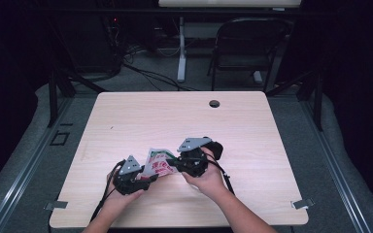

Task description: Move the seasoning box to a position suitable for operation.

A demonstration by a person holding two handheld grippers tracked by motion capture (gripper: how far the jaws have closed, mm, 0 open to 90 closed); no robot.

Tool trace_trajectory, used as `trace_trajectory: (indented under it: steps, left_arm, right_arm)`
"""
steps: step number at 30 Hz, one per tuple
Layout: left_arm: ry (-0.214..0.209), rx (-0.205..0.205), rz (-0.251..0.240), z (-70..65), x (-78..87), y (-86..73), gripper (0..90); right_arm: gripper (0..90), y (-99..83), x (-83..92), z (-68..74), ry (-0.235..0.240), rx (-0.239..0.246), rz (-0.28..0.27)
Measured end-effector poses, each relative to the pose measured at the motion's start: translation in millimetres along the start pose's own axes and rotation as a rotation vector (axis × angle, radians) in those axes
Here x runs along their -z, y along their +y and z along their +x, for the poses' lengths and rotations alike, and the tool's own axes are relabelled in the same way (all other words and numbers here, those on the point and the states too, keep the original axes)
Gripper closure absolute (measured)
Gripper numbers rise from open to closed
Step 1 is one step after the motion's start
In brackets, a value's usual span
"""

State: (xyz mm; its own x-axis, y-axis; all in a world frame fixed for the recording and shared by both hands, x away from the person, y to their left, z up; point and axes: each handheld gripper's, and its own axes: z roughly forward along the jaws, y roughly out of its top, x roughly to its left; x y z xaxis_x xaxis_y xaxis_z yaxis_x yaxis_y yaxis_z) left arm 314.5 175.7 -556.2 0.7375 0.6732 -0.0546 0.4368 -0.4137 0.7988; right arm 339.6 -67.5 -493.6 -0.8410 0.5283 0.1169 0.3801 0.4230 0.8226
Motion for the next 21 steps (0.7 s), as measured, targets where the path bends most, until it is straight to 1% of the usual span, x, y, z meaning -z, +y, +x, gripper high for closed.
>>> trace_trajectory:
  steps: [1, 4, 6, 9, 11, 12, 13, 14, 16, 17, 19, 21]
  left_arm:
    - [0.005, -0.003, -0.003, 0.4, 0.8, 0.5, 57.4]
    - [0.011, 0.001, -0.014, 1.5, 3.3, 1.8, 64.4]
    - [0.019, -0.005, -0.012, 2.1, 4.2, 2.2, 66.4]
    - [0.011, 0.015, -0.024, 2.2, 6.0, 2.4, 67.6]
    - [0.000, 0.022, -0.034, 2.5, 7.6, 2.8, 66.5]
    - [-0.016, 0.032, -0.037, 2.4, 9.1, 3.1, 66.2]
    - [-0.024, 0.032, -0.041, 2.3, 9.8, 3.2, 65.4]
    - [-0.043, 0.042, -0.054, 0.8, 10.3, 3.0, 64.5]
    - [-0.061, 0.031, -0.055, -0.8, 11.5, 3.2, 60.8]
    - [-0.057, 0.026, -0.056, -1.6, 11.4, 3.1, 58.0]
    - [-0.069, 0.019, -0.056, -2.9, 10.2, 2.9, 53.0]
    - [-0.074, 0.013, -0.051, -4.2, 8.0, 2.6, 48.9]
  right_arm:
    - [90.0, 1.5, -1.0, -0.5, -0.001, -0.004, -0.008]
    - [90.0, 5.9, -2.0, -2.3, -0.010, -0.010, -0.012]
    - [90.0, 8.4, -3.4, -2.1, -0.016, -0.008, -0.015]
    - [90.0, 11.3, -4.3, -0.8, -0.013, -0.010, -0.025]
    - [90.0, 13.0, -3.2, 0.0, -0.012, -0.009, -0.032]
    - [90.0, 13.3, -2.7, 0.3, -0.012, -0.010, -0.037]
    - [90.0, 13.8, -1.6, 0.9, -0.011, -0.013, -0.042]
    - [90.0, 14.2, -0.1, 1.1, -0.010, -0.008, -0.039]
    - [90.0, 13.8, 3.8, 3.7, -0.009, -0.006, -0.055]
    - [90.0, 13.7, 6.1, 4.9, -0.008, 0.003, -0.056]
    - [90.0, 12.9, 9.3, 8.0, -0.006, 0.008, -0.068]
    - [90.0, 11.9, 12.4, 10.3, -0.007, 0.021, -0.068]
